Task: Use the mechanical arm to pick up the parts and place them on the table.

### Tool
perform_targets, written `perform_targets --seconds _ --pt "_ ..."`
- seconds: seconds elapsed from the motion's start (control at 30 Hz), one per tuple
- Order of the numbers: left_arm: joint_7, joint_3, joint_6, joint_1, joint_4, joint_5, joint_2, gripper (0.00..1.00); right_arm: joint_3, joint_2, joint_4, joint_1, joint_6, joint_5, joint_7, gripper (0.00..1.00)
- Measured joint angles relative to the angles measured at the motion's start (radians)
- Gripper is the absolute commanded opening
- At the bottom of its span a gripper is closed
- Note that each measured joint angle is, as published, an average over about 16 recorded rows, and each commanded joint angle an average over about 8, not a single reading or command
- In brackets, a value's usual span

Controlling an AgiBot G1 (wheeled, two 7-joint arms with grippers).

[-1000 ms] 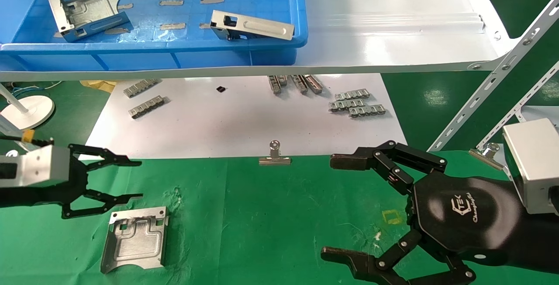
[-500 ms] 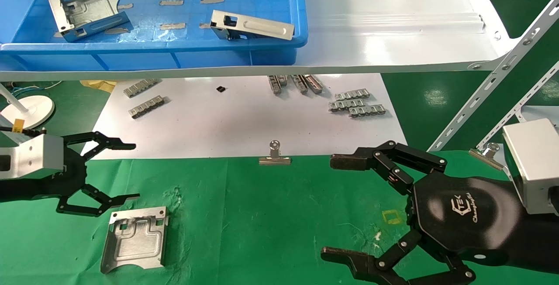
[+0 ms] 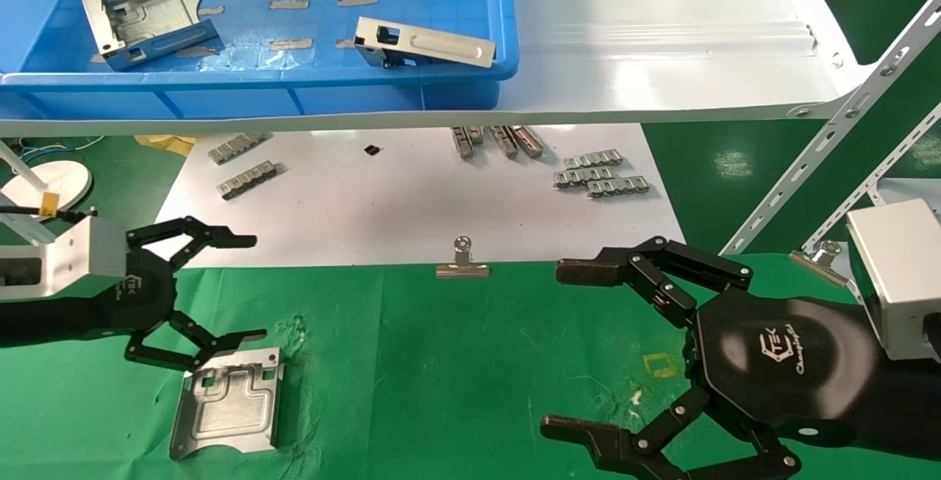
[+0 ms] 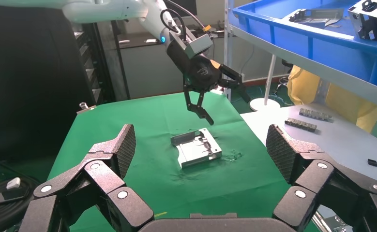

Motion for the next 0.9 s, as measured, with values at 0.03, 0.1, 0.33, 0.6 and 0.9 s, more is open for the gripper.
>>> perform_targets --seconds 0.03,0.1,0.33,0.6,0.9 --pt "-0.015 -0.012 -0.002 0.011 -0.018 -0.004 -0.002 1.0 0.0 0.0 0.0 0.0 0.0 0.0 0.0 1.0" --pt "-0.044 -0.036 -0.005 0.034 -0.055 -0.012 -0.006 1.0 0.0 0.0 0.0 0.0 0.0 0.0 0.0 1.0" --pt "-0.147 -0.121 -0.017 0.112 -0.183 -0.04 -0.021 1.0 0.0 0.0 0.0 0.0 0.0 0.0 0.0 1.0" --pt "-0.265 -0.219 -0.031 0.201 -0.329 -0.071 -0.038 1.0 0.0 0.0 0.0 0.0 0.0 0.0 0.0 1.0" --pt "-0.397 -0.328 -0.047 0.302 -0.494 -0.107 -0.057 1.0 0.0 0.0 0.0 0.0 0.0 0.0 0.0 1.0"
